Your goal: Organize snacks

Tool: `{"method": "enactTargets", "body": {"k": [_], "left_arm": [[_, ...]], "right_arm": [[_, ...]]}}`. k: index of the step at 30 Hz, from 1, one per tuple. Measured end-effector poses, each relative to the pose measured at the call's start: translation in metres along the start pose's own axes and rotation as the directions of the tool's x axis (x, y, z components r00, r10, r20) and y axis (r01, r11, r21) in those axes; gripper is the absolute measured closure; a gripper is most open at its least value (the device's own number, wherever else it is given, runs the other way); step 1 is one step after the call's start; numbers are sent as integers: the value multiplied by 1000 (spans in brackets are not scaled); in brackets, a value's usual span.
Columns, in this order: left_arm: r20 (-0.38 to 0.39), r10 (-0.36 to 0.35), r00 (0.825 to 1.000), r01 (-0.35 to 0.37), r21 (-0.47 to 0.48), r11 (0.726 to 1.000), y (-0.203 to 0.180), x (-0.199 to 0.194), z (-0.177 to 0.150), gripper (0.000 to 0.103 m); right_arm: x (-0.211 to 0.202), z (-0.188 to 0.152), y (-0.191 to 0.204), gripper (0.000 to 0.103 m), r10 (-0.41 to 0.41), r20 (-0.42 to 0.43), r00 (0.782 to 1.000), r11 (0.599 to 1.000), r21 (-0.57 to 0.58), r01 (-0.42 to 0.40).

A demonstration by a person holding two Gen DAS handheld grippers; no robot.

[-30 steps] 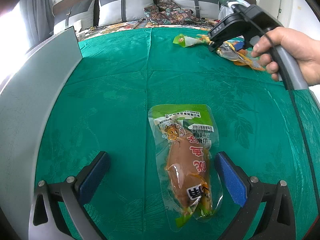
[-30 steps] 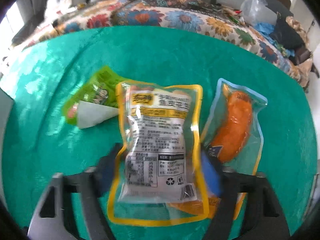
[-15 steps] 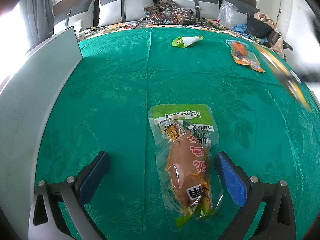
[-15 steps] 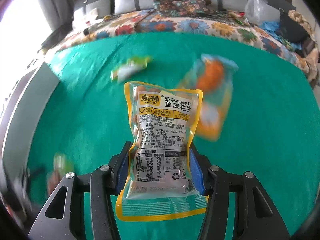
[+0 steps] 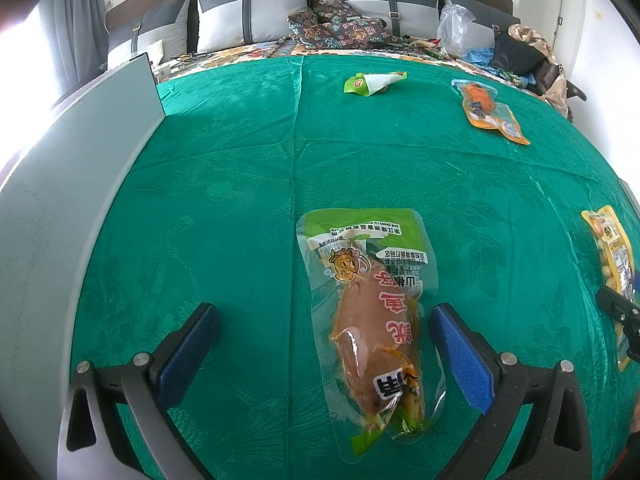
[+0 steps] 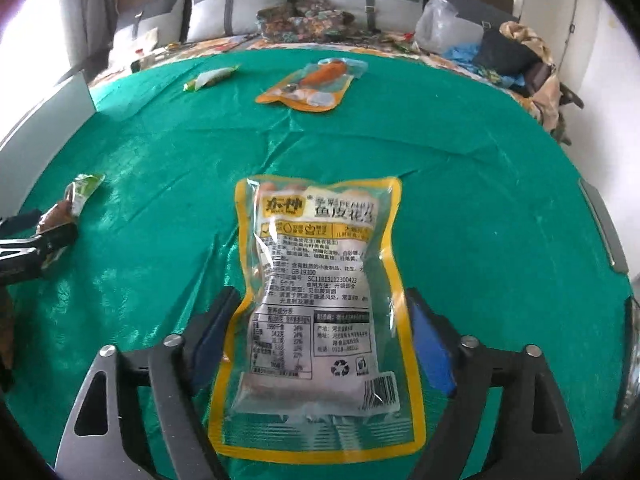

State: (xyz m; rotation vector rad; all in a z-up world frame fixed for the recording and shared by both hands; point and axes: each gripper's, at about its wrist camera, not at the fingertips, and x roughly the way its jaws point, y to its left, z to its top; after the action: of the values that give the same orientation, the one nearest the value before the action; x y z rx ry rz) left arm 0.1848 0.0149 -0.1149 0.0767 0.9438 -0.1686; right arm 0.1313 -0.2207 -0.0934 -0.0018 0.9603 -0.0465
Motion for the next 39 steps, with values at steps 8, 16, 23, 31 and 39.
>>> {"method": "enactTargets", "body": {"k": [8,16,23,31,39], "left_arm": [[0,0,1000,0,0,1000,0,0,0,0],[0,0,1000,0,0,1000,0,0,0,0],[0,1,1000,-1,0,1000,0,-1,0,0],[-45,-17,999,18,24,1000,0,1,4,0],[-216,-77,973,104,119,987,-7,3,15,0]], "right_arm": [[-2,-11,-5,12,7,19,1000,999,40,-8],[-4,-15,-5,12,10,20,1000,999,45,-11],[-4,-15,-5,12,12,22,1000,999,46,-13],[0,-4,-7,12,29,-59,998,999,37,-27],[-13,39,-41,13,191,-213,958,981,75,-179]]}}
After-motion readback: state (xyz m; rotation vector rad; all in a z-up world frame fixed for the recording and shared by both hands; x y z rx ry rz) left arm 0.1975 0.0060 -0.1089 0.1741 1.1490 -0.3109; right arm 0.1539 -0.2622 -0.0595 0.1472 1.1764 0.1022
